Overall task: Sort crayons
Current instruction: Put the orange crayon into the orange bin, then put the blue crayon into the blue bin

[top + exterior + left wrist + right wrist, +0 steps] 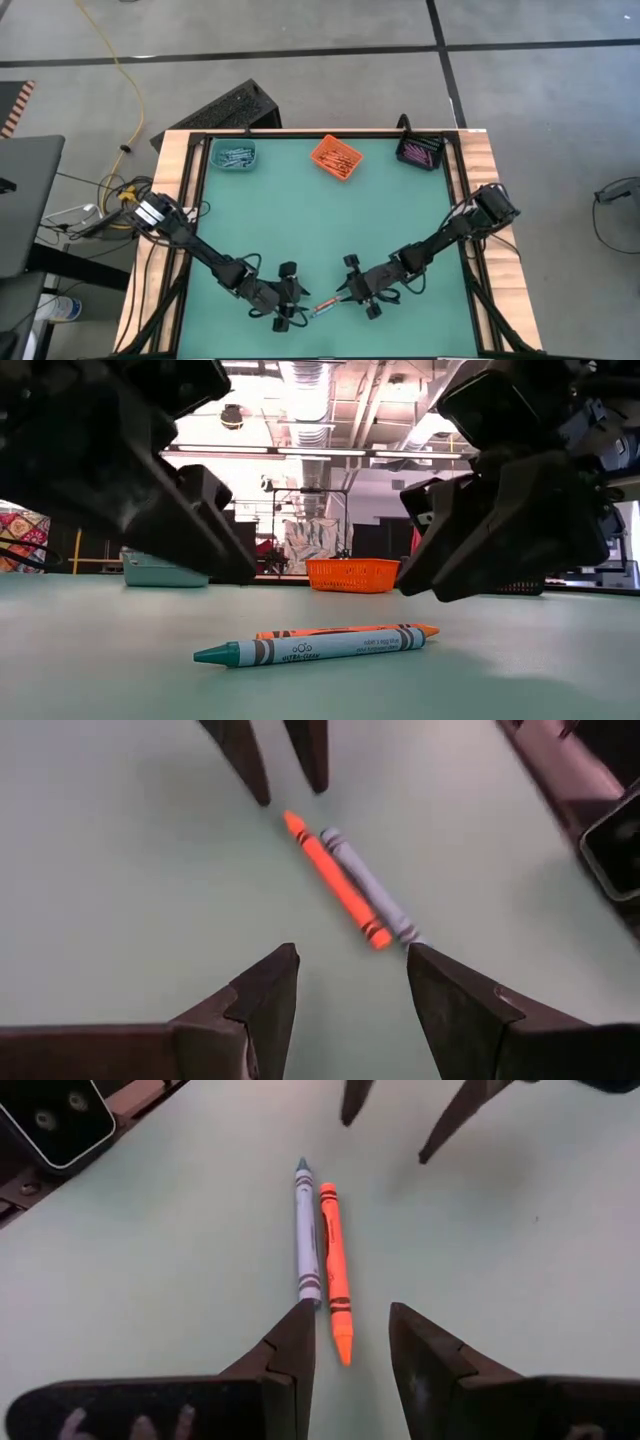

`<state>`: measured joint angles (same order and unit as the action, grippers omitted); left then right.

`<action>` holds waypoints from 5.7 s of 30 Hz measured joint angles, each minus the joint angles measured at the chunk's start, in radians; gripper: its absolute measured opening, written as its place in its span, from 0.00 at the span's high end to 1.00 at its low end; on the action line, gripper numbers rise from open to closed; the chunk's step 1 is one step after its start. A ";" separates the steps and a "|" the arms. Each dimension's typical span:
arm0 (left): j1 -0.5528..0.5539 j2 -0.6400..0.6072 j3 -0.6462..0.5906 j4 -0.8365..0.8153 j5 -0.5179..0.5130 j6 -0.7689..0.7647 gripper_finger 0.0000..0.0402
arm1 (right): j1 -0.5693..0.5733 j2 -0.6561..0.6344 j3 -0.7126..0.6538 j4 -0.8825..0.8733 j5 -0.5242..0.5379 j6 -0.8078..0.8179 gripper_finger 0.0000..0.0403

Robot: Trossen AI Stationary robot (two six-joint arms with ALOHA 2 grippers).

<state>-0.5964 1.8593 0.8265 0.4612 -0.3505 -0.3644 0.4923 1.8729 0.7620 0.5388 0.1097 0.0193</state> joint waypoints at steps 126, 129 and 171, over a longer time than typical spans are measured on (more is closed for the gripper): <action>-0.117 0.264 0.502 -0.490 -0.317 -0.287 0.56 | -0.484 -0.531 0.194 -0.745 0.069 -0.151 0.67; -0.100 0.293 0.556 -0.563 -0.318 -0.300 0.56 | -0.407 -0.537 0.194 -0.750 0.127 -0.150 0.67; 0.018 0.300 0.573 -0.784 -0.125 -0.354 0.62 | 0.032 -0.533 0.194 -0.823 0.476 0.060 0.67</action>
<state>-0.5785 2.1590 1.3994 -0.3230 -0.4760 -0.7189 0.5240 1.3396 0.9562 -0.2844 0.5858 0.0795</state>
